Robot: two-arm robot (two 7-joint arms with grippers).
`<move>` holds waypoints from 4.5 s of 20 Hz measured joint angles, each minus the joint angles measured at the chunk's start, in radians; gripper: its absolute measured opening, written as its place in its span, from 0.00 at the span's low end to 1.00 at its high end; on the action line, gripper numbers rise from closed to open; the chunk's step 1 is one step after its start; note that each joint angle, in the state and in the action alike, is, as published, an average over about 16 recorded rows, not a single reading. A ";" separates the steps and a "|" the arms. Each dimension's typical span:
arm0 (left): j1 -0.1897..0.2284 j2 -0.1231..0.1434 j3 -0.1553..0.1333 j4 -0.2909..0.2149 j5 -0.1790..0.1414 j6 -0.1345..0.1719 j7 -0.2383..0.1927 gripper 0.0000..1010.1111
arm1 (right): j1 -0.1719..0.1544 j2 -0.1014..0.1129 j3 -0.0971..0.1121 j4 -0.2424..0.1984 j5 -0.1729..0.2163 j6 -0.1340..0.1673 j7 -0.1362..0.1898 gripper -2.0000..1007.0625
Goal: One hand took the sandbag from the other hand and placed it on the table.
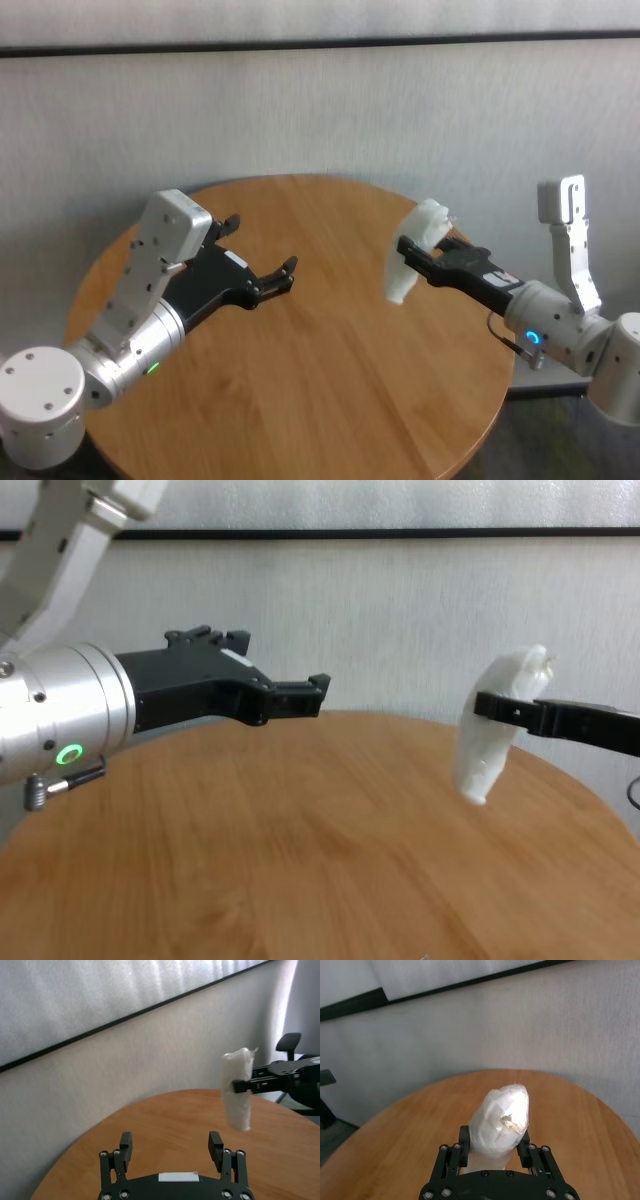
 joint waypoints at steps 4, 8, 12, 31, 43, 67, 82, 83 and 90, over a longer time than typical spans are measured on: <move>-0.008 -0.015 -0.004 0.014 0.018 0.022 0.015 0.99 | 0.007 0.012 -0.005 0.010 -0.029 0.021 -0.008 0.54; -0.012 -0.023 -0.007 0.023 0.027 0.037 0.024 0.99 | 0.015 0.022 -0.013 0.018 -0.059 0.047 -0.011 0.54; -0.012 -0.025 -0.008 0.025 0.029 0.042 0.026 0.99 | 0.022 0.030 -0.022 0.023 -0.085 0.073 -0.012 0.54; -0.012 -0.020 -0.004 0.021 0.022 0.034 0.020 0.99 | 0.033 0.024 -0.013 0.038 -0.172 0.179 -0.084 0.54; -0.011 -0.019 -0.003 0.020 0.021 0.032 0.019 0.99 | 0.040 0.013 -0.001 0.053 -0.192 0.226 -0.090 0.55; -0.011 -0.019 -0.003 0.020 0.021 0.031 0.019 0.99 | 0.039 0.013 -0.003 0.054 -0.192 0.227 -0.092 0.97; -0.011 -0.019 -0.003 0.020 0.021 0.032 0.019 0.99 | 0.038 0.013 -0.003 0.051 -0.192 0.223 -0.093 1.00; -0.011 -0.019 -0.003 0.020 0.021 0.032 0.019 0.99 | 0.037 0.014 -0.003 0.049 -0.194 0.220 -0.094 1.00; -0.011 -0.019 -0.003 0.020 0.021 0.032 0.019 0.99 | 0.021 0.016 -0.003 0.017 -0.224 0.176 -0.100 1.00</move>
